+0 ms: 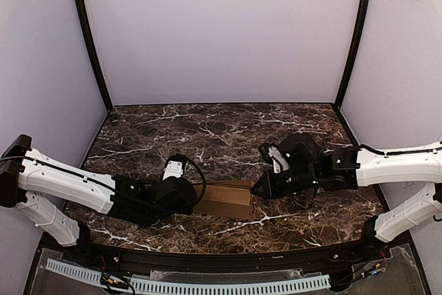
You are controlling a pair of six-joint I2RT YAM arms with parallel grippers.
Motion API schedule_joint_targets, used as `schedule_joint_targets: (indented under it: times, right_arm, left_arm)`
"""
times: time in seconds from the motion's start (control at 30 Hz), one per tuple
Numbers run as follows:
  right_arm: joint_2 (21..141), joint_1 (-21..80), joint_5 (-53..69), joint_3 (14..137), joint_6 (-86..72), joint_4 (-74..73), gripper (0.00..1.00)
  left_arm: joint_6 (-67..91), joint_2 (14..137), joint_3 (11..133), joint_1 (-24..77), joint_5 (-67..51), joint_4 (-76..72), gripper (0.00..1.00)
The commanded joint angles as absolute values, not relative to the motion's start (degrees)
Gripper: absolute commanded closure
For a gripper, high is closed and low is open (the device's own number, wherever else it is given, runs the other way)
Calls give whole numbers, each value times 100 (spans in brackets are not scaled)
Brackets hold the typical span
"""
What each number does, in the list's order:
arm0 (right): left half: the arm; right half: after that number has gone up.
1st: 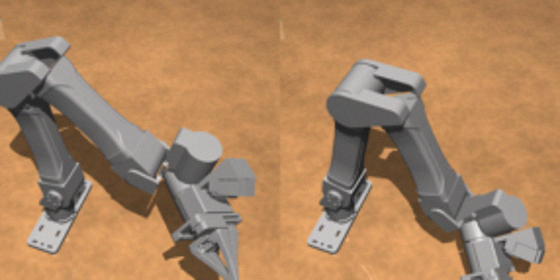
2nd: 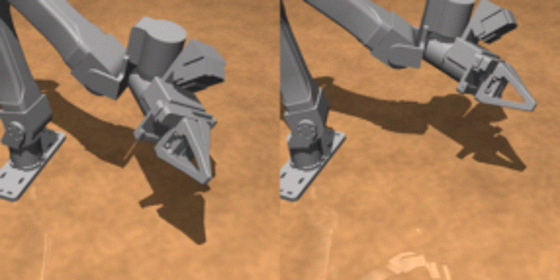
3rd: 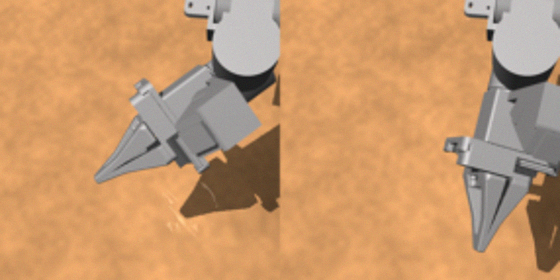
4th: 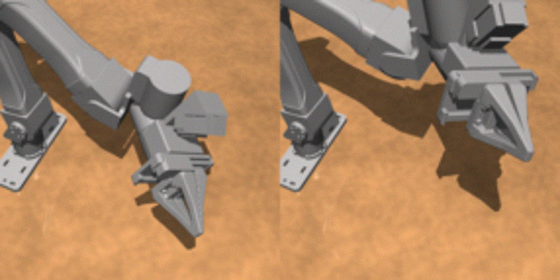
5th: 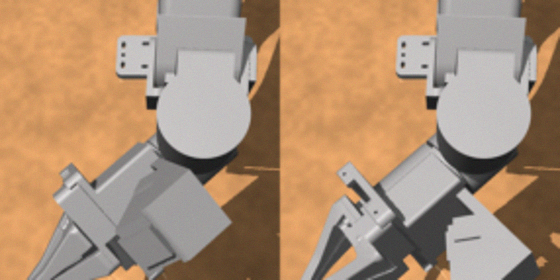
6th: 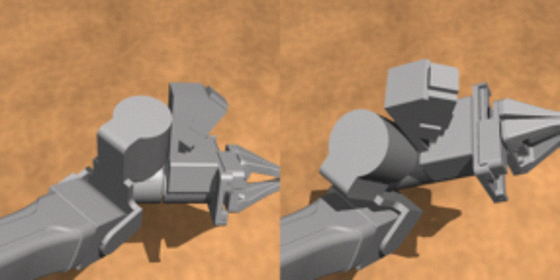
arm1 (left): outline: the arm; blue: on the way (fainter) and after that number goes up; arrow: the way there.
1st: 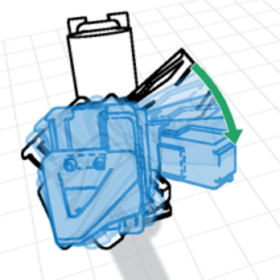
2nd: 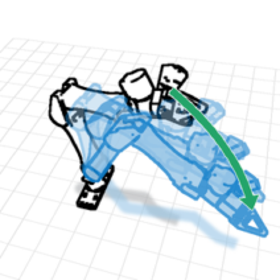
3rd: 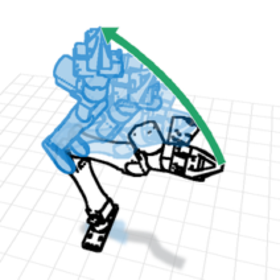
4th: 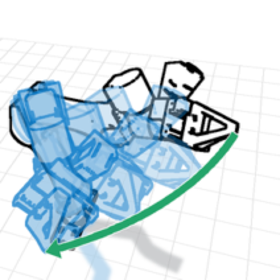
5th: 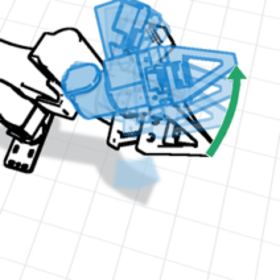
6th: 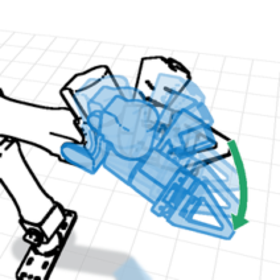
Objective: Fold the paper box
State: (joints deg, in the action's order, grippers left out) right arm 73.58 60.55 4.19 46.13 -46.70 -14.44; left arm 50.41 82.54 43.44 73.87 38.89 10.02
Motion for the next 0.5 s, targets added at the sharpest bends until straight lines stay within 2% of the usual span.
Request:
schedule_joint_targets:
  times: [0.0, 0.17, 0.47]
  right_arm:
    - [7291, 6047, 811, 4388, -5355, -577, 100]
    - [7327, 6047, 773, 4043, -5833, -73, 100]
    - [7193, 6126, 271, 3984, -5657, -604, 100]
  left_arm:
    - [5053, 8641, 4110, 7475, 3026, 2091, 100]
    - [5059, 8681, 4158, 7496, 3043, 2108, 100]
    - [5120, 8683, 4140, 7513, 3067, 2144, 100]
